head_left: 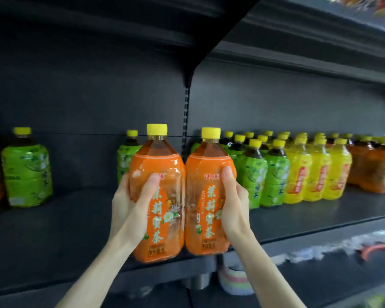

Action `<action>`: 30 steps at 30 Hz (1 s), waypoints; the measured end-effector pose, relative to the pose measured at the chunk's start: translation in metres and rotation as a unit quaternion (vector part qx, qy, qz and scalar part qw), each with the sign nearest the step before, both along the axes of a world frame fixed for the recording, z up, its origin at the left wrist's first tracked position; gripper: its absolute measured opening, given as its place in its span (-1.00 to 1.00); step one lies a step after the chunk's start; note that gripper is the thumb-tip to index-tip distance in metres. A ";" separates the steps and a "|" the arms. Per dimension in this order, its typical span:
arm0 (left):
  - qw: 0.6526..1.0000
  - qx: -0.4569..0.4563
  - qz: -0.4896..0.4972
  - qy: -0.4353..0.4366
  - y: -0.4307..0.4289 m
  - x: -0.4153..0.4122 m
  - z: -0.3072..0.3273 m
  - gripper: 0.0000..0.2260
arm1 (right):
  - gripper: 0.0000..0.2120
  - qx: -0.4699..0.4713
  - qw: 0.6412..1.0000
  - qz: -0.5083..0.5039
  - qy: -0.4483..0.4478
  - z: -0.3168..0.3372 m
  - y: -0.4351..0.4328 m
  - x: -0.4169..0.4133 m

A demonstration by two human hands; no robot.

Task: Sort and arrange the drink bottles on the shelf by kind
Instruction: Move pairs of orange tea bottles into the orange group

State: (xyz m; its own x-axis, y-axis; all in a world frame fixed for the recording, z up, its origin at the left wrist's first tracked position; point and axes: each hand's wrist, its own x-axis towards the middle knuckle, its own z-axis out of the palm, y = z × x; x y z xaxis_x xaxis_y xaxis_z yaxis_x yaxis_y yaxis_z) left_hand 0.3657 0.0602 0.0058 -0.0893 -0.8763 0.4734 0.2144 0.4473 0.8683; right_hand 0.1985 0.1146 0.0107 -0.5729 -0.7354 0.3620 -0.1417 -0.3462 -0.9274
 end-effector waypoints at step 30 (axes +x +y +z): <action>0.980 -0.041 -0.195 -0.005 0.096 -0.550 0.014 -0.43 | -0.12 -0.015 0.974 -0.224 -0.003 -0.001 0.152 -0.515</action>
State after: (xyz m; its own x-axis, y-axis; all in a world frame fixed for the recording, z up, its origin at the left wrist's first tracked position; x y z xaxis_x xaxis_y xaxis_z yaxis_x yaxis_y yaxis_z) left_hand -0.1844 0.1560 0.0200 -0.4145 -0.7341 0.5378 0.3748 0.4009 0.8360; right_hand -0.3163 0.2664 0.0095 -0.8363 -0.4000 0.3749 -0.2793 -0.2776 -0.9192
